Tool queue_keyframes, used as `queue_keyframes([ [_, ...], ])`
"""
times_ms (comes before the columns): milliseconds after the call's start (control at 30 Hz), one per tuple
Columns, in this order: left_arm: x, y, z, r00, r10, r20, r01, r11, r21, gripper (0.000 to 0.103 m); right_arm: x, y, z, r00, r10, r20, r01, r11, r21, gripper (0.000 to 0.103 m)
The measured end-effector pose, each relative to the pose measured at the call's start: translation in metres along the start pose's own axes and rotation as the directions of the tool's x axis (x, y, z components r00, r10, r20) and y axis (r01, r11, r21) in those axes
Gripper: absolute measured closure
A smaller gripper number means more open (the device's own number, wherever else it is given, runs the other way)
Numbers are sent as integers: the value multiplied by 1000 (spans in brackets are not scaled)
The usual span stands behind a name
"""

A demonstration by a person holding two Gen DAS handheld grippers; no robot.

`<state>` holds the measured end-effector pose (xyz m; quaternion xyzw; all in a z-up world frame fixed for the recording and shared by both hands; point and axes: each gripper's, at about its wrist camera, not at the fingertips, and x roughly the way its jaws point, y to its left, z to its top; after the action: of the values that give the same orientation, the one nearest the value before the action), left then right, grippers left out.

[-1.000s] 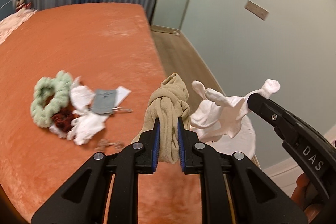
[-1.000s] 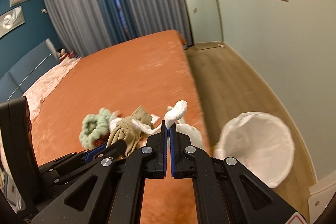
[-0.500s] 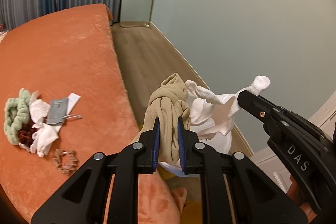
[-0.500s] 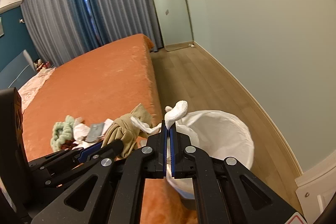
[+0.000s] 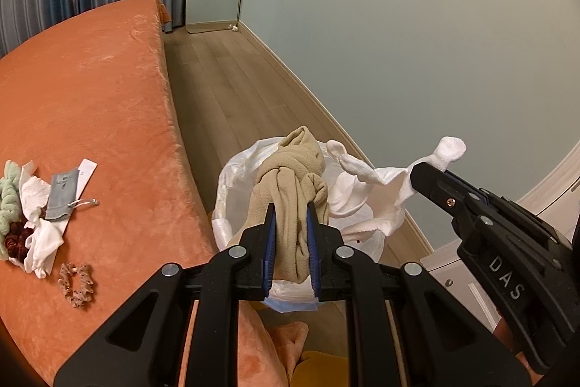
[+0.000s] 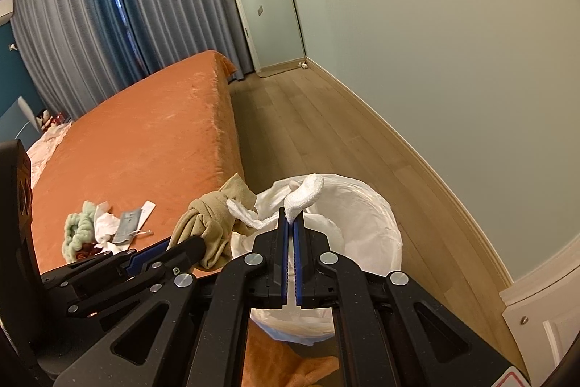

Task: Collect trash
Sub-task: 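Carry the beige sock and white glove over the bin and open both tools, then move both open tools back to the remaining pile on the bed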

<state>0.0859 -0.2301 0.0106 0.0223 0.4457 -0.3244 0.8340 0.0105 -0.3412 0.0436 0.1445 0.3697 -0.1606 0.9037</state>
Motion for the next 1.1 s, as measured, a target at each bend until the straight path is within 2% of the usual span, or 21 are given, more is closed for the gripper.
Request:
queue_keyframes([
  [200,10,0,1,1000,0,-8,0,1000,-6,88,7,-5,0,1000,-7,-13,7,1000,2,100],
  [300,10,0,1,1000,16,5,-16,1000,-17,82,9,-7,1,1000,-23,-6,23,1000,6,98],
  [367,9,0,1,998,48,32,-48,999,-8,75,9,-7,0,999,-37,-4,37,999,14,93],
  [467,8,-1,2,998,60,37,-60,998,3,72,9,-9,-1,999,-35,-8,35,999,29,85],
  [767,-1,9,-1,997,68,39,-67,997,-28,71,2,-5,-5,999,-41,5,41,999,30,78],
  [1100,-25,33,-8,995,83,57,-78,994,-80,71,-10,23,-7,1000,-22,16,22,1000,-15,72],
])
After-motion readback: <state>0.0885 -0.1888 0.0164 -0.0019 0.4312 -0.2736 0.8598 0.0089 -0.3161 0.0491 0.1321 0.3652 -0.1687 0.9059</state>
